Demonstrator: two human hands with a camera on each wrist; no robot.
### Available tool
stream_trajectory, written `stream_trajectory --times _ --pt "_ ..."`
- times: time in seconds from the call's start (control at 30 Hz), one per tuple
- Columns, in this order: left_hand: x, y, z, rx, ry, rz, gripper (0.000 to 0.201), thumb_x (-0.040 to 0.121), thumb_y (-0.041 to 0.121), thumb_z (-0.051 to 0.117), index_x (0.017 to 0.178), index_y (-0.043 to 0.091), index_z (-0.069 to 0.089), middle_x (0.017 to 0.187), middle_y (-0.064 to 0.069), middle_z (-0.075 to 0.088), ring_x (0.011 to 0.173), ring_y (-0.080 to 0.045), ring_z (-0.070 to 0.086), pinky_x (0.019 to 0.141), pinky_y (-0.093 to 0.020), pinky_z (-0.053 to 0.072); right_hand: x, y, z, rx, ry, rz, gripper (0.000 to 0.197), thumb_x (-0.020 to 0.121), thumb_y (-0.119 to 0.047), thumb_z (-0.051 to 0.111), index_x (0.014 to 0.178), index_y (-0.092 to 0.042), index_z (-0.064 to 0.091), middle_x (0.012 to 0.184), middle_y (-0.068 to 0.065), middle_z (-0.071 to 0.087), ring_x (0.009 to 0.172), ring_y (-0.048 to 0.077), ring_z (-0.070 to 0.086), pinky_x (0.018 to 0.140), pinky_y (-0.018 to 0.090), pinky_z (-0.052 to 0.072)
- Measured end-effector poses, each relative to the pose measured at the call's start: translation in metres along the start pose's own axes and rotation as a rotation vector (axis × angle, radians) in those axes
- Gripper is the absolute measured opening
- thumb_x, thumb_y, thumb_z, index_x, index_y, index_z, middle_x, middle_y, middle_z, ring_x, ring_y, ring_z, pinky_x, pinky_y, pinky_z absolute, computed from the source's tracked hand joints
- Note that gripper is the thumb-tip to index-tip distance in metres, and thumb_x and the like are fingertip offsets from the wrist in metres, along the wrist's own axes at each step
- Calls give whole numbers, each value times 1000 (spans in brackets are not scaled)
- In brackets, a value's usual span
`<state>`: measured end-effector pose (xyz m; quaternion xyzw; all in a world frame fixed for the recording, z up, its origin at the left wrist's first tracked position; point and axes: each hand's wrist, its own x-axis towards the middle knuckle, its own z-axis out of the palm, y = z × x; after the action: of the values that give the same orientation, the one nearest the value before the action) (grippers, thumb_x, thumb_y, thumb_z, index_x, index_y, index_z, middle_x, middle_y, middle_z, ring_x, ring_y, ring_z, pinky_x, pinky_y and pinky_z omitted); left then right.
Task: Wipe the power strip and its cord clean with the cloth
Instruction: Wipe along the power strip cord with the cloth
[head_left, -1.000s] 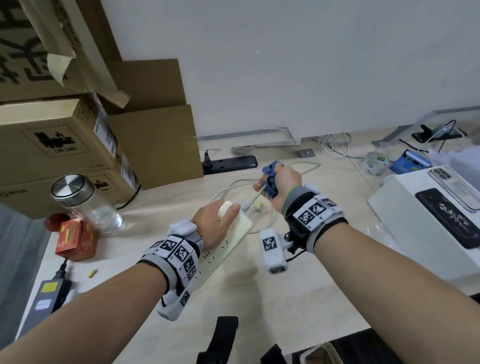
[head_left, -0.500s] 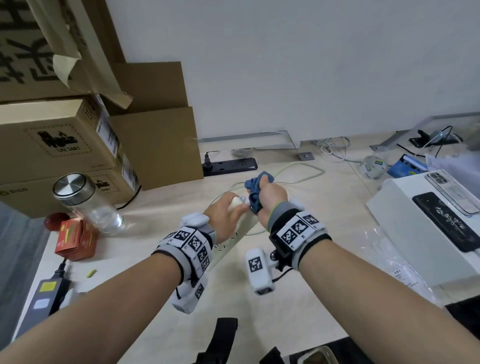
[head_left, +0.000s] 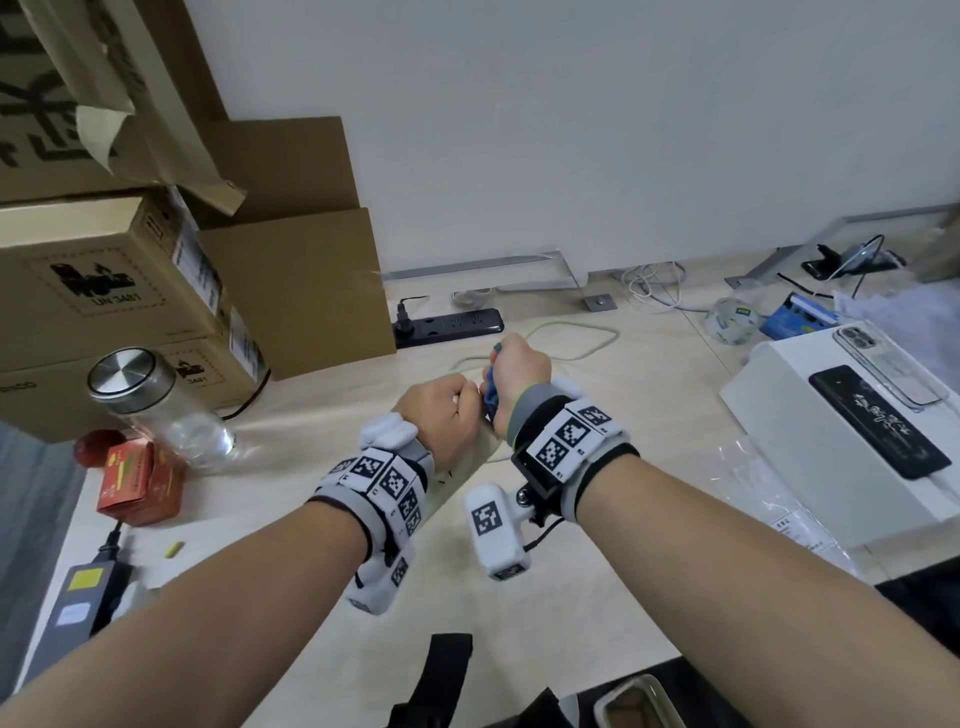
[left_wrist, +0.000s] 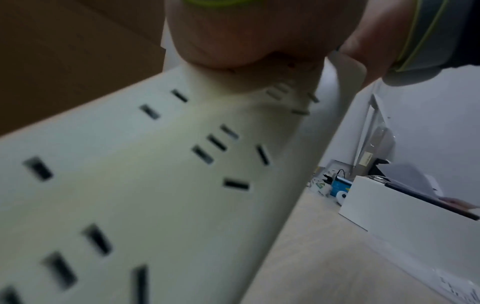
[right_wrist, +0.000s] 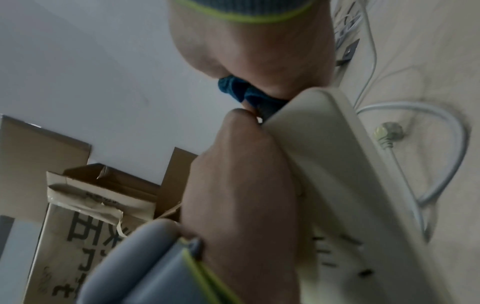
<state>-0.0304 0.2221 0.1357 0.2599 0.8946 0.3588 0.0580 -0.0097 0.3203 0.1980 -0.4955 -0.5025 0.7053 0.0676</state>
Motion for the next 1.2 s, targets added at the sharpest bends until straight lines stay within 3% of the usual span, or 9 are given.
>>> stream_trajectory --times 0.13,0.27,0.43,0.57,0.7,0.8,1.0,1.1,1.2 --pt "3 -3 -12 61 -45 130 32 81 41 30 55 26 41 50 5 47 56 -28 49 53 -33 41 1 -1 -1 -34 -10 -12 17 78 -17 42 64 -9 46 60 8 44 46 21 31 47 26 27" --pt "-3 -14 -17 140 -62 219 41 82 45 27 66 18 52 51 -2 52 53 -30 51 53 -36 47 4 -4 -10 9 5 -5 22 83 -11 37 61 -8 40 47 7 35 39 16 26 47 23 24" --pt "-12 -17 -20 150 -97 262 36 81 47 25 63 23 46 50 0 49 52 -30 48 52 -35 46 11 -19 -27 38 63 7 32 89 -13 35 58 -8 38 33 4 29 38 15 24 50 25 23" --pt "-13 -20 -23 174 -122 232 35 80 47 26 61 26 44 48 5 46 52 -26 48 52 -32 45 18 -29 -36 57 122 -7 33 86 -11 34 54 -7 38 29 4 31 41 17 30 52 27 26" --pt "-9 -27 -18 106 -115 51 36 79 43 29 62 24 53 54 14 55 59 -19 56 55 -31 48 21 -27 -39 151 155 15 28 85 -14 38 58 -11 38 43 4 34 42 17 29 52 27 26" --pt "-1 -25 -16 143 -78 -15 34 83 41 30 66 23 53 65 10 60 63 -20 57 57 -31 48 18 -20 -32 172 132 51 25 86 -16 39 62 -11 42 46 5 39 42 18 31 48 24 26" --pt "12 -1 -12 199 -43 -18 27 85 35 33 62 23 42 61 1 55 59 -26 51 52 -29 36 -4 -3 -5 282 -77 91 39 80 -11 35 42 -15 31 55 1 29 35 13 18 48 20 14" --pt "8 1 -11 193 -38 44 28 81 36 33 58 22 41 55 1 52 55 -28 49 50 -29 34 -6 -9 -5 372 -74 134 29 86 -22 41 60 -14 31 48 -1 32 43 16 18 46 22 19" --pt "1 -3 -14 162 -59 132 33 76 40 30 62 19 51 54 -2 54 56 -31 50 51 -33 42 -5 -14 -9 334 -32 129 30 85 -25 45 63 -14 29 46 -1 24 42 15 16 43 23 19"
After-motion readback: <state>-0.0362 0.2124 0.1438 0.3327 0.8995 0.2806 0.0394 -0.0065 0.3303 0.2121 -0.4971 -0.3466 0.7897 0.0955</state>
